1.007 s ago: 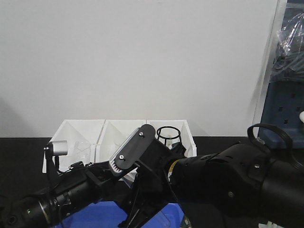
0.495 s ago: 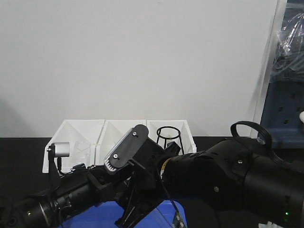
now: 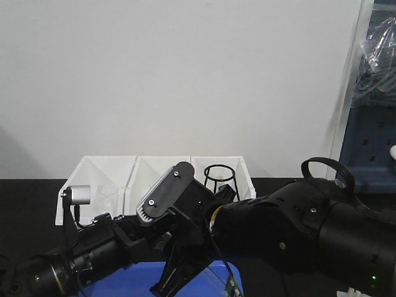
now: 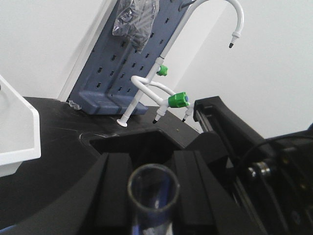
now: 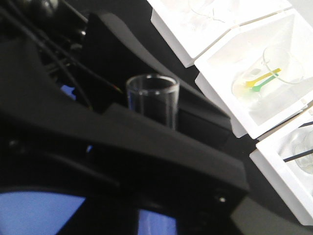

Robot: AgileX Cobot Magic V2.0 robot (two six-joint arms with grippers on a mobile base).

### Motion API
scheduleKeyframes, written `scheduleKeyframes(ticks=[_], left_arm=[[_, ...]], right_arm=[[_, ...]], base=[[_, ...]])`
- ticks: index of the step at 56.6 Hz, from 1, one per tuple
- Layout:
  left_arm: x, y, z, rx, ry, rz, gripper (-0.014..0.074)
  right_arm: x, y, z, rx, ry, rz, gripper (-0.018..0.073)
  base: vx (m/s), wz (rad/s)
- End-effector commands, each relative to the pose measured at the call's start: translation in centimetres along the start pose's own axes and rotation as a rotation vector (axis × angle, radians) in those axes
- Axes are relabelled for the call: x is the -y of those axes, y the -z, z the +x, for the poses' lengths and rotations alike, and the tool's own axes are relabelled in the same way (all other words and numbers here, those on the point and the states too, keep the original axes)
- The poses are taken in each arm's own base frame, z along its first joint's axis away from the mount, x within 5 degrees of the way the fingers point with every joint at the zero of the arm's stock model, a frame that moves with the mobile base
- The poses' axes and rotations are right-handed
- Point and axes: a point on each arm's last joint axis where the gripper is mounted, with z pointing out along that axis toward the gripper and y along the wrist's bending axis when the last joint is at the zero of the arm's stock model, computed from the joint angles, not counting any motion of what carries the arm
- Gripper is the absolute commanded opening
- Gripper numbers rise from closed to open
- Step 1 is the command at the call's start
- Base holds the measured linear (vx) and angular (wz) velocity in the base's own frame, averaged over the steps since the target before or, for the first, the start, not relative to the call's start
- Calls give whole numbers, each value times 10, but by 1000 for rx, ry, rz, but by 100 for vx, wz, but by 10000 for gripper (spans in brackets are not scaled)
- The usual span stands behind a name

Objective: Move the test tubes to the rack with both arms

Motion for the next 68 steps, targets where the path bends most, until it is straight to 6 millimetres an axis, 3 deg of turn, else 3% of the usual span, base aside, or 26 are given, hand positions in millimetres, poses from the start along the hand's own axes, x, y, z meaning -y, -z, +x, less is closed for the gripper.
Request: scheduleKeyframes(ticks=[1,5,15,21,28,39,46,53,57,62,68], left_arm=[[18,-1,-22,106,-8,96,128],[18,-1,-22,106,-9,96,215],[18,-1,-23,122,-4,102,474],[18,0,-28,170,14,100,568],[15,2,-35,241,50,76,602],[10,9,-44,287,35,96,580],[3,15,-50,308,26,73,570],[-3,25,-58,322,10,10,570],[-5,32,-63,323,-14,-39,570],[-4,42,-68,328,-71,-89,570],[-1,49,-71,331,-104,-117,570]], right_arm=[[11,21,-22,145,-22,59,38],[11,21,-22,150,-78,52,-15],[11,21,-23,154,-145,49,-12],[12,21,-23,156,-144,59,-12],[25,21,-17,153,-224,92,-11],[69,38,-3,175,-319,208,-9],[103,74,5,242,-369,325,-9],[119,125,16,328,-399,442,-9],[116,162,28,398,-404,521,-9],[106,199,58,475,-425,636,-9],[85,224,103,543,-462,767,-9]], base=[[0,0],[0,0],[0,0],[0,0],[0,0],[0,0],[0,0],[0,0],[0,0],[0,0],[0,0]])
